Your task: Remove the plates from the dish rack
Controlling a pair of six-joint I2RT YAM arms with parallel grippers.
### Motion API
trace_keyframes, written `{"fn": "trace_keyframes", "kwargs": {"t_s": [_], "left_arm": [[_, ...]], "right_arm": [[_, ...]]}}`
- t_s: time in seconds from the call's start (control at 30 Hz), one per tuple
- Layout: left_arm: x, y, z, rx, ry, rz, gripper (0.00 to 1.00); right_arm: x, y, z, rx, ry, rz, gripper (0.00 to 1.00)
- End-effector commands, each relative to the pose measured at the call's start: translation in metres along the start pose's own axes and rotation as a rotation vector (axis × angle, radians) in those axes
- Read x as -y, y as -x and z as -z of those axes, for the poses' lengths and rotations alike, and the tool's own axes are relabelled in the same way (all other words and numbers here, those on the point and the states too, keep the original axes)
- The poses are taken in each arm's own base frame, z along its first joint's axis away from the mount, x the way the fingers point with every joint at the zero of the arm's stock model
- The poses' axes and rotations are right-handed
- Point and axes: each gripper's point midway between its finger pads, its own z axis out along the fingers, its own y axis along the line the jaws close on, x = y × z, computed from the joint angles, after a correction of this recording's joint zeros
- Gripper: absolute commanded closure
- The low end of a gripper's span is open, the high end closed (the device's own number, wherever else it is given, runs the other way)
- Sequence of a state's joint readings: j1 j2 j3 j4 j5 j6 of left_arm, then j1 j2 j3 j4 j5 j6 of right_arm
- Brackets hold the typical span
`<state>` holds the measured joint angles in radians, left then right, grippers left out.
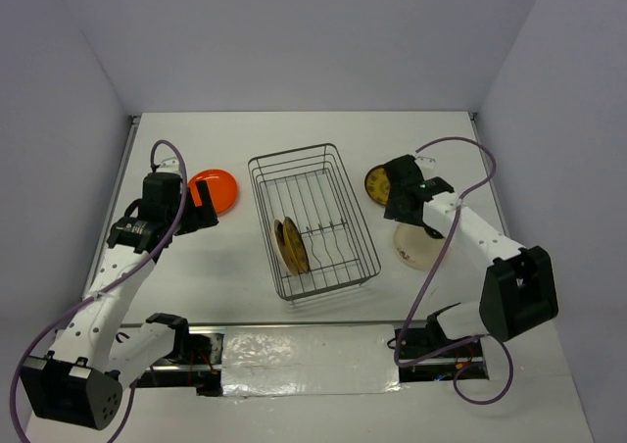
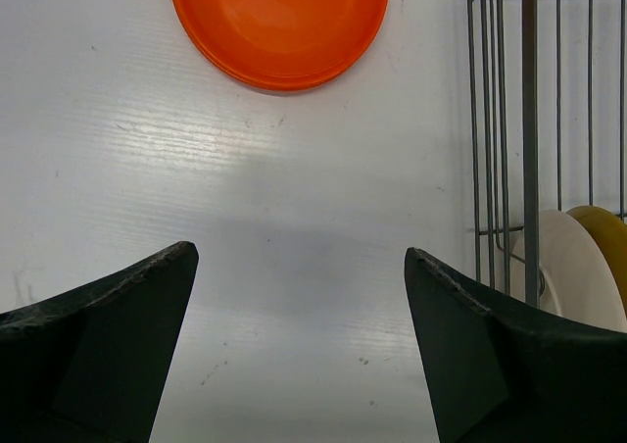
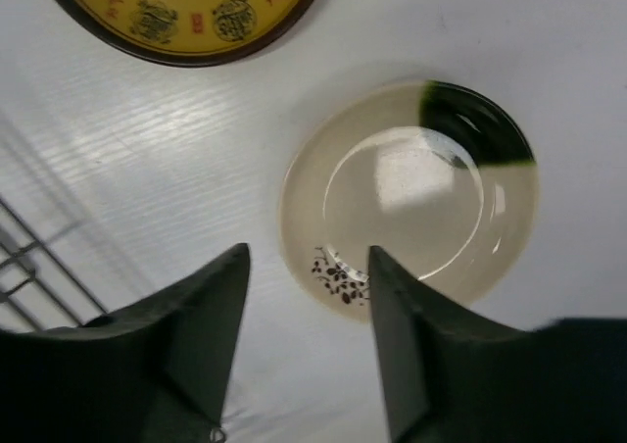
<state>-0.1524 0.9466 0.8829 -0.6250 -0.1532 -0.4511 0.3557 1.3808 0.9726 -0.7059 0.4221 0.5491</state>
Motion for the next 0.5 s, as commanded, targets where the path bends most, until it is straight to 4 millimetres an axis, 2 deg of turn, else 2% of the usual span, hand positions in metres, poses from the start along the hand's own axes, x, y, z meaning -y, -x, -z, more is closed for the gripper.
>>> {"fn": "trace_keyframes", "kwargs": {"t_s": [0.0,0.07,0.1,0.2,0.23,0.3,0.33,0.37,0.43,0.47], "left_arm": [[0.003,0.010,0.003,0.032,-0.003,0.010,0.01],[0.002,0.010,0.004,0.035,0.001,0.012,0.00],[0.002,0.011,0.004,0.041,0.002,0.014,0.00],[-0.002,0.011,0.004,0.044,0.022,0.020,0.00],[-0.003,0.011,0.004,0.042,0.026,0.020,0.00],[-0.005,0.010,0.004,0.041,0.038,0.024,0.01],[-0.005,0.010,0.004,0.040,0.040,0.025,0.01],[-0.005,0.010,0.004,0.040,0.042,0.023,0.01],[-0.005,0.010,0.003,0.039,0.042,0.023,0.00],[-0.004,0.010,0.003,0.037,0.040,0.022,0.01]], "right_arm": [[-0.022,0.045,0.048,0.132,0.123,-0.031,0.36],[-0.045,0.053,0.080,0.188,0.227,-0.026,0.35],[-0.083,0.044,0.109,0.200,0.373,0.043,0.35],[-0.139,0.030,0.161,0.211,0.616,0.110,0.37],[-0.163,0.008,0.177,0.183,0.689,0.165,0.39],[-0.184,-0.004,0.193,0.165,0.736,0.206,0.44],[-0.198,-0.024,0.195,0.141,0.737,0.254,0.47],[-0.204,-0.028,0.202,0.134,0.737,0.270,0.48],[-0.213,-0.046,0.201,0.124,0.696,0.311,0.52],[-0.217,-0.045,0.206,0.134,0.692,0.308,0.53]]}}
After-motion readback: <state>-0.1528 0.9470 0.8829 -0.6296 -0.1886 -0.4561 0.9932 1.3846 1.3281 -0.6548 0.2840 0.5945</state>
